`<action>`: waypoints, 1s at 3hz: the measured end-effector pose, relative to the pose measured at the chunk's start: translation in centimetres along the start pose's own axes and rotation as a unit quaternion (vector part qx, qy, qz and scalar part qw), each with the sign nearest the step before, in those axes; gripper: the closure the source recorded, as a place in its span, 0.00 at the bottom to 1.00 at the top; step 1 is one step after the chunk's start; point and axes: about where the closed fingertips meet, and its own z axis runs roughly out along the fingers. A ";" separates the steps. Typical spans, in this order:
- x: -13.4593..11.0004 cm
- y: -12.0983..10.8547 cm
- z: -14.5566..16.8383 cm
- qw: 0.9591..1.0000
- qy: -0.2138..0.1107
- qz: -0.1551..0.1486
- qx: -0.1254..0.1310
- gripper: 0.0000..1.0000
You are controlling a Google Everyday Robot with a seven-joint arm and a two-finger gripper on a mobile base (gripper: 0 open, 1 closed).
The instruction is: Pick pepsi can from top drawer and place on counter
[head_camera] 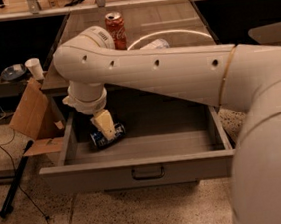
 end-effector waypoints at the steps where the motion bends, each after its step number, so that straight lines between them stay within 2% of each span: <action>1: 1.5 0.3 2.5 1.000 0.013 0.012 -0.019 0.00; 3: 4.1 2.6 6.5 0.997 0.039 0.043 -0.044 0.00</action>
Offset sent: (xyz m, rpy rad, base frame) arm 0.0329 -0.0322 -0.0804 -0.1205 0.0419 -0.1131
